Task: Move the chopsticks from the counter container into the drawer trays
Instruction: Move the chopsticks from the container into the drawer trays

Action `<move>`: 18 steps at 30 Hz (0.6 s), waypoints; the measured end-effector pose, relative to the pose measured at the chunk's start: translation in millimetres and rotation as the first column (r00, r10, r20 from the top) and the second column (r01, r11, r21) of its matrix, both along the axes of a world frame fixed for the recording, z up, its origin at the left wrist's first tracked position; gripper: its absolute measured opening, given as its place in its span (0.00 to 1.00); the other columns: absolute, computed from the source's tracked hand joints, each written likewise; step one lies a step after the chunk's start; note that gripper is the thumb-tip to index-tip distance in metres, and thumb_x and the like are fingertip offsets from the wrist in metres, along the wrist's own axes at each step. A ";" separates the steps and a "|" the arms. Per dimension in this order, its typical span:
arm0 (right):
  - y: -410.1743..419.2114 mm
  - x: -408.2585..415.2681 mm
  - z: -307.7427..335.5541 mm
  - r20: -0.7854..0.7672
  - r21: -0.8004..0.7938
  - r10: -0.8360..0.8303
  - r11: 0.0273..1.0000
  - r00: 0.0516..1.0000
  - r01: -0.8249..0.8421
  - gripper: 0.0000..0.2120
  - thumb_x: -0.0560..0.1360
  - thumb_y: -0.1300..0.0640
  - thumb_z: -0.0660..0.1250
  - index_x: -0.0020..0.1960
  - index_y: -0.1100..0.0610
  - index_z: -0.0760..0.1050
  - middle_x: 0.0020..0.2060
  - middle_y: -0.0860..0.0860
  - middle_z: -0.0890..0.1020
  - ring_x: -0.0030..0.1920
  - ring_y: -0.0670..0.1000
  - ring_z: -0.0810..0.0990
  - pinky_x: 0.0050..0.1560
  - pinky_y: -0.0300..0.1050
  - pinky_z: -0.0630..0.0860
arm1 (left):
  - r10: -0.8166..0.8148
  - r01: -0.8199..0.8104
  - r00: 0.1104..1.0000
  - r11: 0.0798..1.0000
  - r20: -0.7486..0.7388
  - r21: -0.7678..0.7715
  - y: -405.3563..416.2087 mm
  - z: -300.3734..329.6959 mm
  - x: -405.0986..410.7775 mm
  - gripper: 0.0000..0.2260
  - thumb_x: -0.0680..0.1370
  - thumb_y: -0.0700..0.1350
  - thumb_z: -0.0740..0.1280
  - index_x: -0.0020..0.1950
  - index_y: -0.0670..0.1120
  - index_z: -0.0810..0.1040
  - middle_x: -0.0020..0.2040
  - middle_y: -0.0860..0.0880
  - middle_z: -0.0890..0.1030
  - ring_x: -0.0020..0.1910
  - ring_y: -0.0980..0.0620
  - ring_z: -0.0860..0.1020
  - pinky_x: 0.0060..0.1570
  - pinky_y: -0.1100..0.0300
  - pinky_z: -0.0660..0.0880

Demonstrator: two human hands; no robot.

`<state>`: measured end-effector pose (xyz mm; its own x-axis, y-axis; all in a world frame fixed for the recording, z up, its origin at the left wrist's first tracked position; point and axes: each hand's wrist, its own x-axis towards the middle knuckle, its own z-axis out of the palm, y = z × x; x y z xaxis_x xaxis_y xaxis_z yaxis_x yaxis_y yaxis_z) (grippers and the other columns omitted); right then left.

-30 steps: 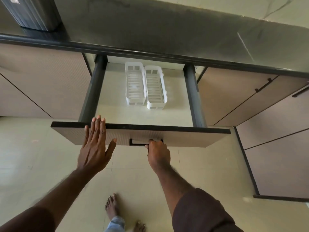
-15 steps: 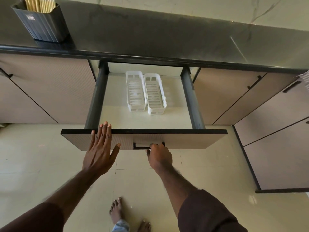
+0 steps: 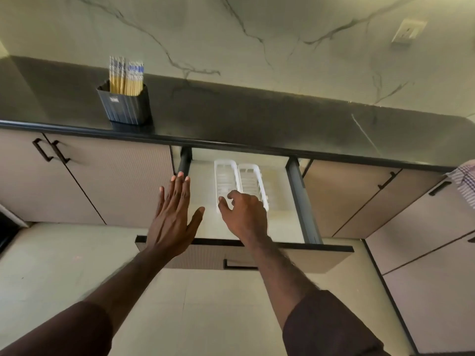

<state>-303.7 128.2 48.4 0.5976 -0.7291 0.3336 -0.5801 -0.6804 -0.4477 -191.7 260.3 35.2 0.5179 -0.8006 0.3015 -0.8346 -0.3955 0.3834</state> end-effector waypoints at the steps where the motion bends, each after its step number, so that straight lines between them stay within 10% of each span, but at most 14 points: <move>1: 2.7 12.6 9.2 0.020 -0.011 0.005 1.000 1.000 -0.004 0.18 0.76 0.42 0.63 0.55 0.54 0.81 0.44 0.51 0.86 0.42 0.53 0.84 0.39 0.41 0.74 | 0.002 -0.002 1.000 1.000 0.002 -0.021 0.6 11.5 9.4 0.36 0.77 0.64 0.41 0.77 0.44 0.39 0.78 0.45 0.38 0.78 0.48 0.38 0.75 0.53 0.35; 18: 70.3 291.3 131.1 0.282 -0.119 0.078 0.992 0.956 -0.046 0.15 0.77 0.46 0.66 0.57 0.56 0.80 0.44 0.49 0.86 0.39 0.46 0.82 0.35 0.36 0.76 | -0.066 0.092 0.989 0.975 0.132 -0.201 64.4 129.6 294.8 0.33 0.80 0.60 0.49 0.79 0.47 0.41 0.79 0.46 0.40 0.78 0.52 0.38 0.76 0.52 0.38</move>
<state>-12.5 198.5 179.6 0.5086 -0.6426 0.5731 -0.3942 -0.7655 -0.5085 103.0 324.7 164.7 0.4041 -0.7512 0.5220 -0.9061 -0.2502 0.3413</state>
